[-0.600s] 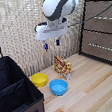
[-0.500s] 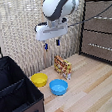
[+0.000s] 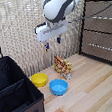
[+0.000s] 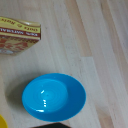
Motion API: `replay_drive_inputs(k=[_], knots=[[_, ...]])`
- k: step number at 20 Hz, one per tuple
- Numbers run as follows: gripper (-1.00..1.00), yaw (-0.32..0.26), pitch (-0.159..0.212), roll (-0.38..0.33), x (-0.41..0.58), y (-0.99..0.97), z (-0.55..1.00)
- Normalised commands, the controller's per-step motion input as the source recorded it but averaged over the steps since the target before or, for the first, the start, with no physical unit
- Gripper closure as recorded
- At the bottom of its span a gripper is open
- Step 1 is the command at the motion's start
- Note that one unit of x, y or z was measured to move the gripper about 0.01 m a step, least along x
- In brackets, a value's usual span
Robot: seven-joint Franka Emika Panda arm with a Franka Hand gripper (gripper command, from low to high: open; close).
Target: Locate and clasp the grip of the topmost drawer. Steadily and circumspectly yank the drawer open. Discover and seize the nutrition bar using your clamp. Deposit the nutrition bar in the accessible drawer. Unclench the nutrition bar.
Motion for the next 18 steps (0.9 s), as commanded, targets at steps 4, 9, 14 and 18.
replay_drive_inputs(k=[4,9,14,18], knots=[[-1.0,0.11,0.0,-0.352,0.096,0.01,0.19],[-1.0,0.119,0.0,-0.354,0.082,0.0,0.18],[-1.0,0.113,0.002,-0.353,0.07,0.01,0.19],[-1.0,0.111,0.016,-0.351,0.041,0.01,0.19]])
